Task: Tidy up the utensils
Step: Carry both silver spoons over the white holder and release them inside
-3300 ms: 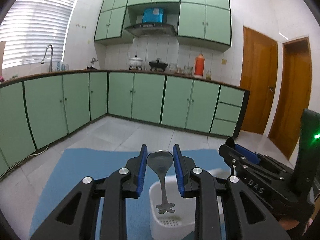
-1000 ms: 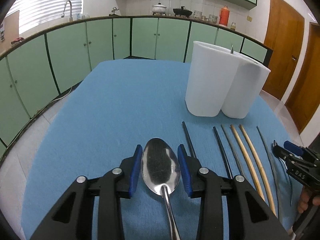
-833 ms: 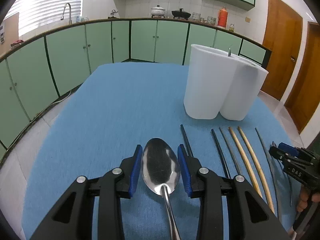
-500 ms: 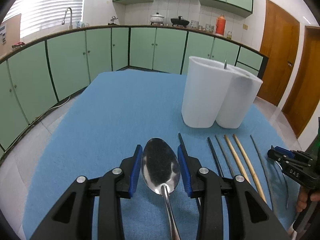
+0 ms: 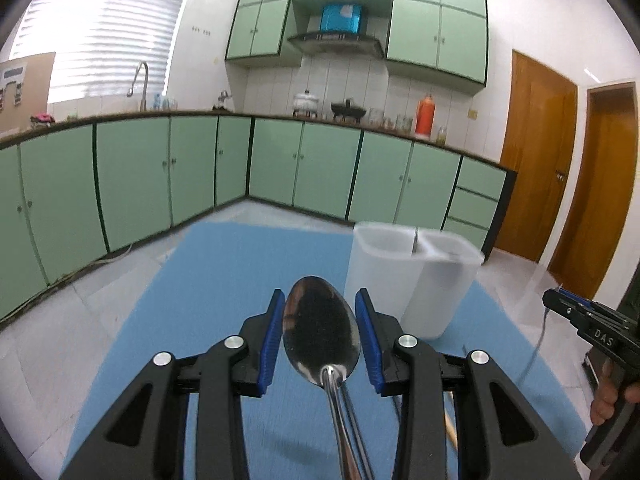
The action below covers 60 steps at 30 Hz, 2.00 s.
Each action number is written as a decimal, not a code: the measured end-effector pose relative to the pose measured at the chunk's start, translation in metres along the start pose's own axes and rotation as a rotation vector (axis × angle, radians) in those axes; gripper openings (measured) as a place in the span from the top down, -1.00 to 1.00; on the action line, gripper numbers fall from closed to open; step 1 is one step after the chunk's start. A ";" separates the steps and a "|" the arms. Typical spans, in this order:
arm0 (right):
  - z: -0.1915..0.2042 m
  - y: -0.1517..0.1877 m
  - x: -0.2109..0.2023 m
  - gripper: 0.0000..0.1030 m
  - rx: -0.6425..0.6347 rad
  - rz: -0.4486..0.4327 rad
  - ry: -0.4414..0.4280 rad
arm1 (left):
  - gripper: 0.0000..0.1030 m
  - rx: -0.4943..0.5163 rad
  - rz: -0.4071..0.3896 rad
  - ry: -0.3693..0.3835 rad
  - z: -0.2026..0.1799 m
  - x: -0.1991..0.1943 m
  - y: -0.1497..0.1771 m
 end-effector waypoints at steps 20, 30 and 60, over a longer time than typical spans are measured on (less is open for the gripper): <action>0.023 -0.136 0.003 0.47 -0.086 -0.230 -0.039 | 0.31 0.068 -0.393 0.050 -0.053 0.017 -0.161; 0.019 -0.139 0.074 0.47 -0.091 -0.177 0.016 | 0.31 0.084 -0.426 0.032 -0.065 0.094 -0.163; 0.017 -0.056 0.052 -0.61 -0.088 -0.120 0.062 | -0.71 0.070 -0.243 0.030 -0.039 0.056 -0.090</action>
Point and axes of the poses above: each gripper's, at about its wrist camera, not at the fingertips, and x roughly the way its jaws point, z to its left, y to its underside, the point moved 10 cm from there along x, roughly the way its jaws point, and after that the axes turned 1 degree about z, right-handed, at the moved point
